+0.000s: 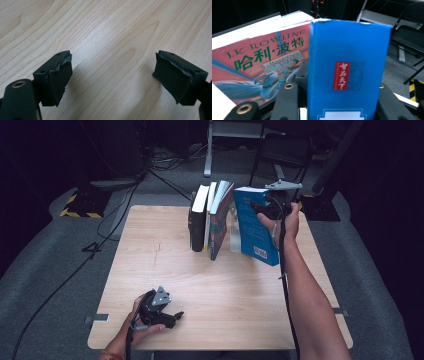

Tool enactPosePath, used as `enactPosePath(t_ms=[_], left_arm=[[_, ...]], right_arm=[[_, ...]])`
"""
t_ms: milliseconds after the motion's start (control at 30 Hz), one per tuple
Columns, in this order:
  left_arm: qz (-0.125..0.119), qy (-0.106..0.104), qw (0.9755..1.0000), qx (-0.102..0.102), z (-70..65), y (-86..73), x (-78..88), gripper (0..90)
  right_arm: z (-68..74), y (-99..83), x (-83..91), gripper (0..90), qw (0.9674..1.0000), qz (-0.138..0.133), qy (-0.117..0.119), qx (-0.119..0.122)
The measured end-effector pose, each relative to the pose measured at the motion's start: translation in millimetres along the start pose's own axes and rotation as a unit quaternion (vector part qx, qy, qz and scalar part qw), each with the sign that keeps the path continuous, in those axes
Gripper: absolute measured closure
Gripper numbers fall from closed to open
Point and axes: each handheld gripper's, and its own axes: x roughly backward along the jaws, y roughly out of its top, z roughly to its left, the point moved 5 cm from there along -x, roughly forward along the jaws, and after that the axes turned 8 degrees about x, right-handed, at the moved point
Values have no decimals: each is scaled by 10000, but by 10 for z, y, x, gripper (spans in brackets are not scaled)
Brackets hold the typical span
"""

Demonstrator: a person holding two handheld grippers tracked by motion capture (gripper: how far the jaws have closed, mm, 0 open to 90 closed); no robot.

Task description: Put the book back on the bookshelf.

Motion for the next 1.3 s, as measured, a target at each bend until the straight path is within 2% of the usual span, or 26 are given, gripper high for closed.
enactPosePath(t_ms=[267, 467, 700, 867, 1033, 1300], left_arm=[[1, 1, 10000, -11, 1, 0, 0, 149], [-1, 1, 10000, -11, 0, 0, 0, 150], [1, 8, 10000, -7, -1, -1, 1, 150], [-8, 7, 10000, -5, -1, 0, 0, 151], [-2, 11, 10000, -4, -1, 0, 0, 151], [-6, 12, 10000, 19, -3, 0, -2, 150]], right_arm=[[55, -159, -21, 606, 10000, 37, 1, 16], [63, -232, 84, 604, 9999, -136, 3, 31], [138, -403, 334, 600, 9995, -173, 230, 122], [178, -585, 571, 598, 9985, -145, 448, 276], [190, -779, 763, 597, 9981, -113, 543, 258], [229, -989, 942, 593, 9967, -19, 740, 320]])
